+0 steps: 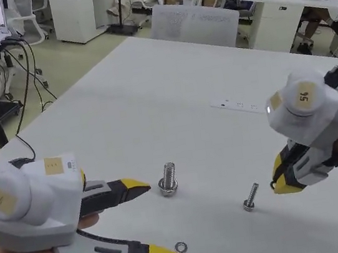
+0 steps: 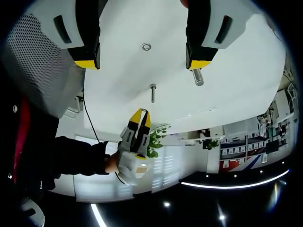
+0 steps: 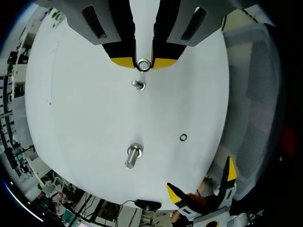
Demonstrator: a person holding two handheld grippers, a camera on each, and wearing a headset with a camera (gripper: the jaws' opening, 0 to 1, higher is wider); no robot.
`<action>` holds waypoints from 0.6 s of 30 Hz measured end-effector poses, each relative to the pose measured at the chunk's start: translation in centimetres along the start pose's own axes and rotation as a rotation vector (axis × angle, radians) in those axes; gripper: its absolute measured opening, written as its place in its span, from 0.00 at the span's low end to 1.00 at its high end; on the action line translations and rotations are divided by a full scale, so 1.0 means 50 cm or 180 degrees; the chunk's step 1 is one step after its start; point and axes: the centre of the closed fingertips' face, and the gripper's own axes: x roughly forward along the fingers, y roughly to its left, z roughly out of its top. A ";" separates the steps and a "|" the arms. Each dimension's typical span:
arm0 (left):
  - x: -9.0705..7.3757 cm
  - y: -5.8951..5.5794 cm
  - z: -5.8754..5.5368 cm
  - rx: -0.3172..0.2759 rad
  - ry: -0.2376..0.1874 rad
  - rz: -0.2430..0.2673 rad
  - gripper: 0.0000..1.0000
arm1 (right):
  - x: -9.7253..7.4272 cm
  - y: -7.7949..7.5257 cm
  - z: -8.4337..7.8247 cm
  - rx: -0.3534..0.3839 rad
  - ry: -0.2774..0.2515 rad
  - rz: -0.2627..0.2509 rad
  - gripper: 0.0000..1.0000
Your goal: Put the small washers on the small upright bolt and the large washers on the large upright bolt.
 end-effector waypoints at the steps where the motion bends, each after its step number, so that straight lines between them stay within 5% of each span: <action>1: 0.000 0.000 0.000 -0.0001 0.0001 0.0000 0.73 | 0.000 -0.002 0.003 -0.0008 0.0001 -0.0002 0.13; 18: 0.000 0.006 -0.004 -0.0019 0.0013 0.0022 0.73 | 0.028 -0.020 0.031 -0.0141 0.0019 0.0065 0.13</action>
